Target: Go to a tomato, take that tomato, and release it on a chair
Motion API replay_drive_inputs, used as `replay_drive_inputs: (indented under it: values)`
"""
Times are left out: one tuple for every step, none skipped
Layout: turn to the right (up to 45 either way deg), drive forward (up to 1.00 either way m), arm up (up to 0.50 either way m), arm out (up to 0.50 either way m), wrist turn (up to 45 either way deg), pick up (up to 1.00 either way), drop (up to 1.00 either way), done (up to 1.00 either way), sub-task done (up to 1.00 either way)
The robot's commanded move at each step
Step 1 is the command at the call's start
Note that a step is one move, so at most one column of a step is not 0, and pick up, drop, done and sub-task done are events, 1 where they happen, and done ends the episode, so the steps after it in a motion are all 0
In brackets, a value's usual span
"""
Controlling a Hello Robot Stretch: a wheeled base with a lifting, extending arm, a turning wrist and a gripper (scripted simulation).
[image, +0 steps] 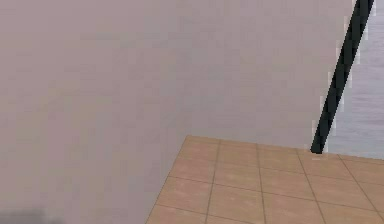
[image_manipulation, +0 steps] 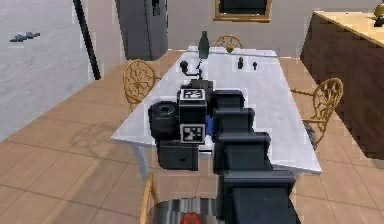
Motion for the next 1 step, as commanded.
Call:
replay_drive_inputs:
  values:
    - [0.0, 0.0, 0.0, 0.0, 0.0, 0.0, 0.0, 1.0, 0.0]
